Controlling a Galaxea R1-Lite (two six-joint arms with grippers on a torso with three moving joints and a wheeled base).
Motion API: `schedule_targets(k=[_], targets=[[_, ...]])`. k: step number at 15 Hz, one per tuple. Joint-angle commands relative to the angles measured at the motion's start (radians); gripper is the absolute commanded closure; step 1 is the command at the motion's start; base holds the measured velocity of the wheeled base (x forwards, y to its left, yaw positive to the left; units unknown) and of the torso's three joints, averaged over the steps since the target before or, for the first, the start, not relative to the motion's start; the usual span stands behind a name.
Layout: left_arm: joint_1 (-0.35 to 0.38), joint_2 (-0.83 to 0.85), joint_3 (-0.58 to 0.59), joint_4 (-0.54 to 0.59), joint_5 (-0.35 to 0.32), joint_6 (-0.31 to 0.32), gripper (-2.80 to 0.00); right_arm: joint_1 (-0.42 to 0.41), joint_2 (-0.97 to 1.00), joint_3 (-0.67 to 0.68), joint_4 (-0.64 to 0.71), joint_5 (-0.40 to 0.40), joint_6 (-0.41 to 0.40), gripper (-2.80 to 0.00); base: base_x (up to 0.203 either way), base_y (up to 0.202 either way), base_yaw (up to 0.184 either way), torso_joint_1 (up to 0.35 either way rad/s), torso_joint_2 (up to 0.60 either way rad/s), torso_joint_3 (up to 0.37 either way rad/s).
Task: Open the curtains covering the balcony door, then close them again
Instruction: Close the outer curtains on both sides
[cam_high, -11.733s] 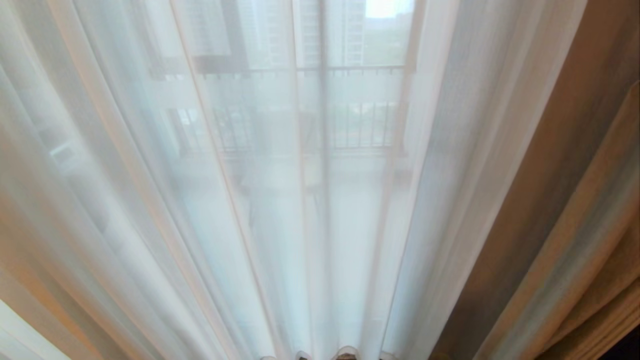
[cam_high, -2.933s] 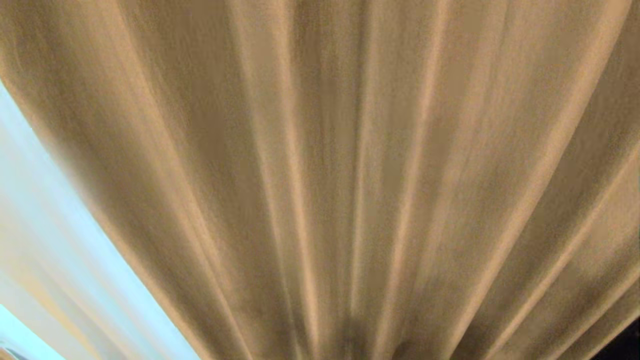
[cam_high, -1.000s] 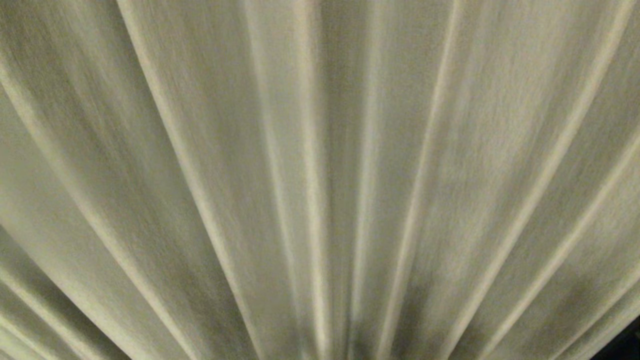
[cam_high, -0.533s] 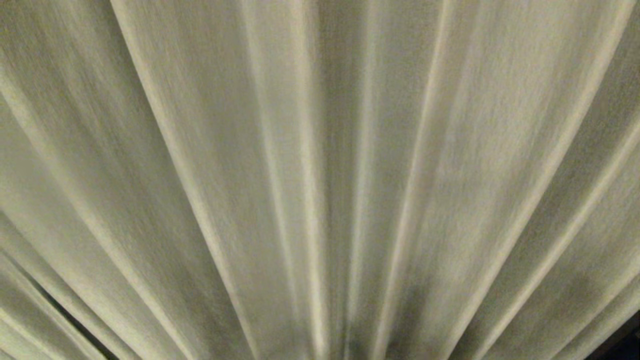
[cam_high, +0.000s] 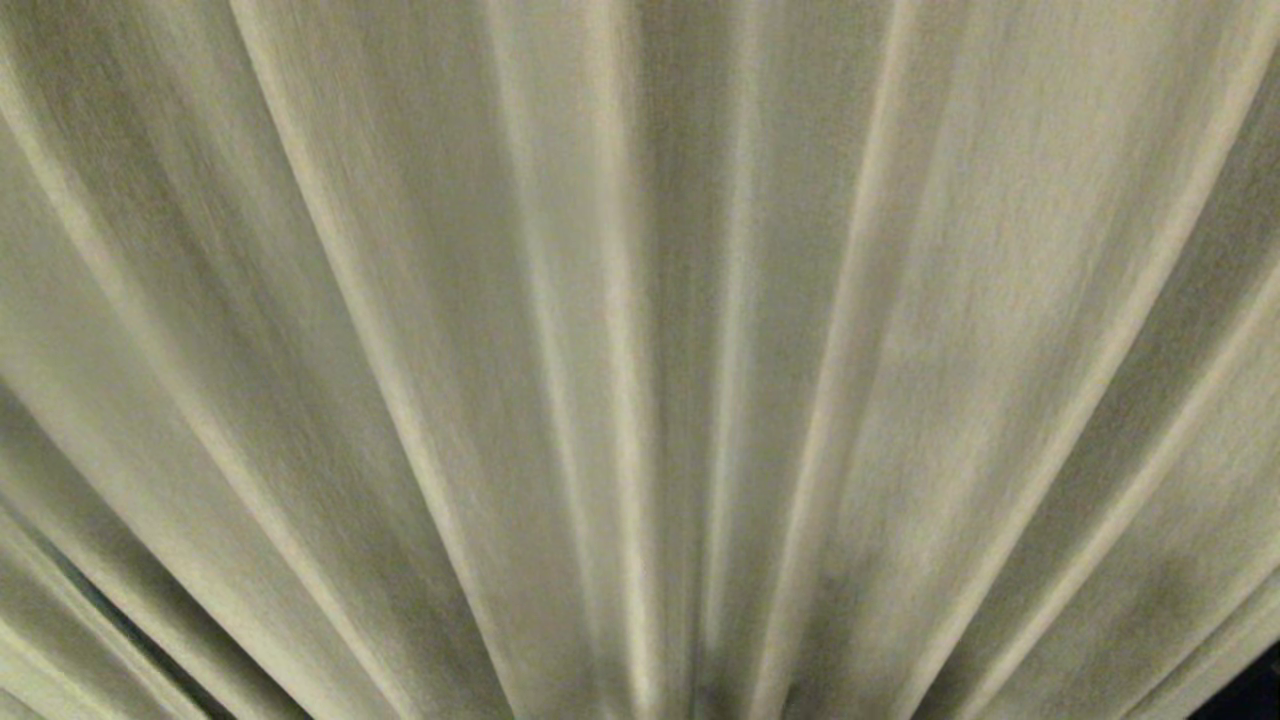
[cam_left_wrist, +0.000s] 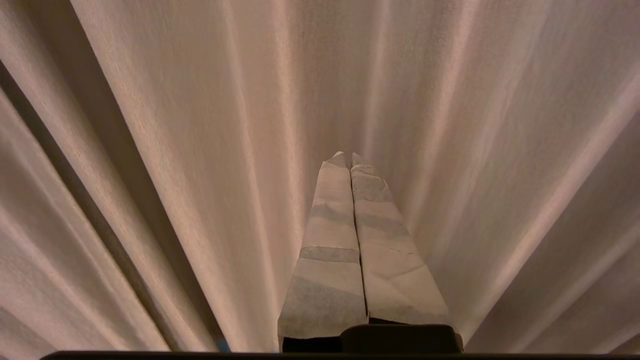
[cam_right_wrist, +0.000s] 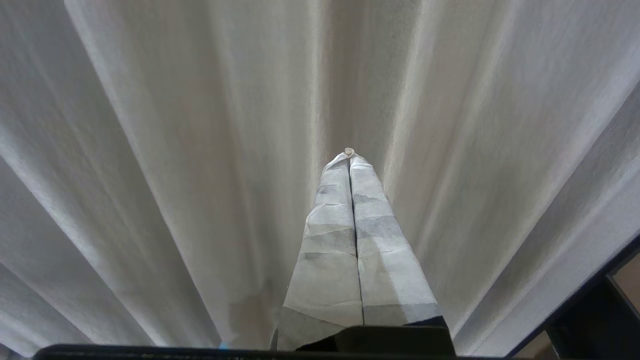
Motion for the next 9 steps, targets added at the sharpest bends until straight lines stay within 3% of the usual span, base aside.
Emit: schedule_targets(k=[1,4,9], targets=[[0.0,0.0,0.0,-0.002,0.001,-0.001,0.0,0.0,0.0,0.0,-0.001,0.001,-0.001,0.0,0.0,0.0,0.0,0.0,0.0,0.0],[0.0,0.0,0.0,-0.001,0.001,-0.002,0.0,0.0,0.0,0.0,-0.001,0.001,-0.001,0.0,0.0,0.03,-0.001,0.001,0.0,0.001],[0.0,0.0,0.0,-0.002,0.002,-0.002,0.0,0.0,0.0,0.0,-0.001,0.001,-0.001,0.0,0.0,0.159,0.0,-0.003,0.0,0.005]])
